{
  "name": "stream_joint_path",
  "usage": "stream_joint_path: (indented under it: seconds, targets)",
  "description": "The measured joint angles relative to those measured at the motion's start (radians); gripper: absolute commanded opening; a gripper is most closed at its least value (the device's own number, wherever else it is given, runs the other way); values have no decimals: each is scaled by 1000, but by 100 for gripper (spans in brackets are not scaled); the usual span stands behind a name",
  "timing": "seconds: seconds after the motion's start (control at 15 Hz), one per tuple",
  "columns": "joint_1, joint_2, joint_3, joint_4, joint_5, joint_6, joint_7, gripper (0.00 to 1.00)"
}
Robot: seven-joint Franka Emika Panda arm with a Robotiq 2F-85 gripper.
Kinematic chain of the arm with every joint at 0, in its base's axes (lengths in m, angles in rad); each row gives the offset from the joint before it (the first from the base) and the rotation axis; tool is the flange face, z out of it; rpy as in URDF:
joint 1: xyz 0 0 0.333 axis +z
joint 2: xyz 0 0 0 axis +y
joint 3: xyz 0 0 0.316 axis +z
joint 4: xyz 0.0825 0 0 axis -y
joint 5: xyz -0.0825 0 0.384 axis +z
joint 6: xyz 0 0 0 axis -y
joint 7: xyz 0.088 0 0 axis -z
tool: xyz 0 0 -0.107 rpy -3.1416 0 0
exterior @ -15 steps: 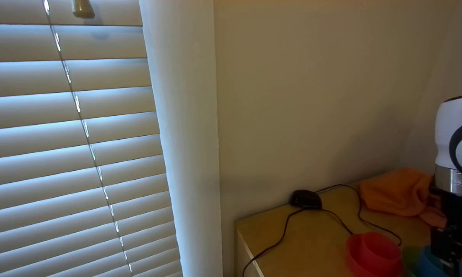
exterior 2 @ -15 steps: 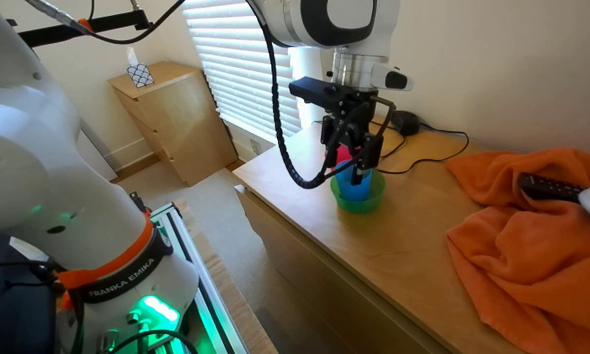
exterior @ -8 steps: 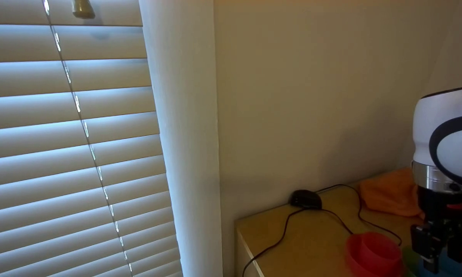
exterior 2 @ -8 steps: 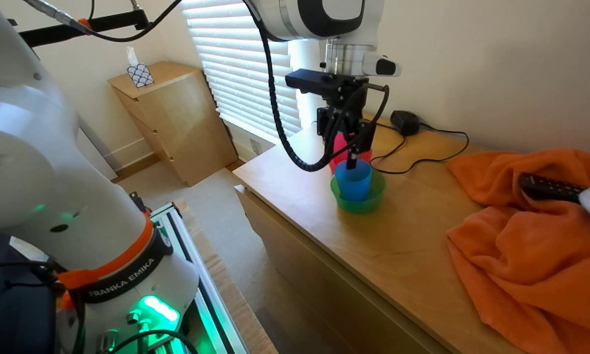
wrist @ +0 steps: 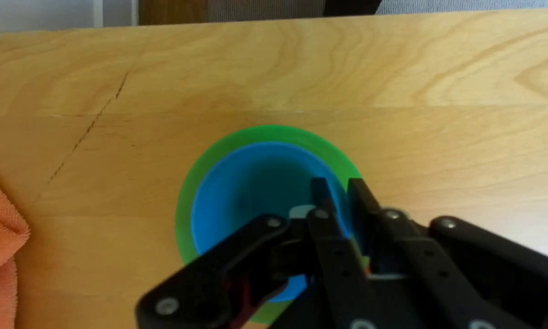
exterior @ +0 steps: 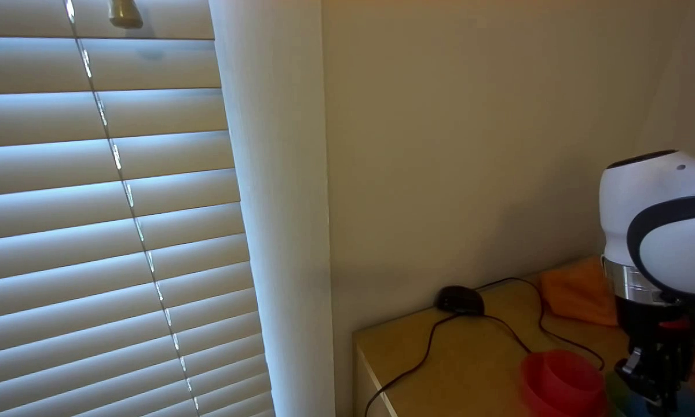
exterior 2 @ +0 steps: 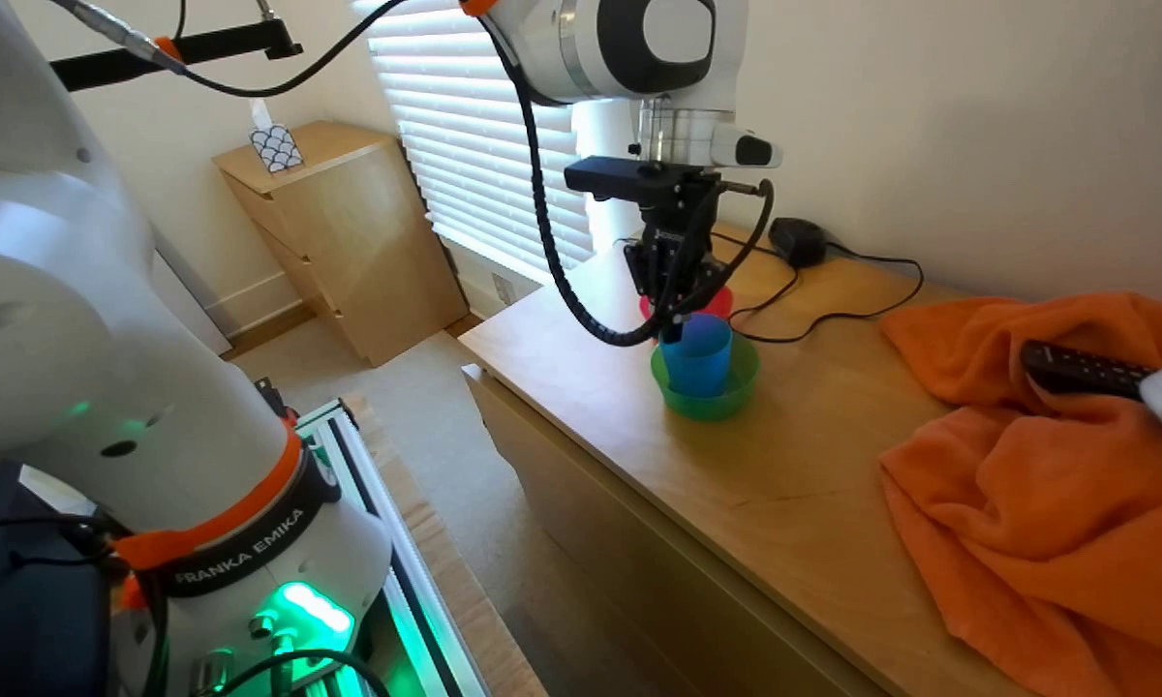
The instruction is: Remove the blue cup from the green bowl and put it in the pink cup that is inside the pink bowl
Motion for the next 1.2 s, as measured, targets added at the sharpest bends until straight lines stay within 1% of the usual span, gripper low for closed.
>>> stream_joint_path:
  seconds: [0.27,0.4,0.53,0.73,0.87,1.0,1.2]
  targets:
    - [1,1,0,17,-37,-4,-8,1]
    - [3,-21,4,25,-38,-33,-42,1]
    - [7,-79,9,32,-40,-99,-82,1]
    - [17,-213,24,47,-40,-228,-157,1]
    - [32,-299,36,52,-37,-274,-219,1]
    - [58,-354,49,52,-30,-281,-273,1]
    - [102,-362,72,47,-25,-243,-319,1]
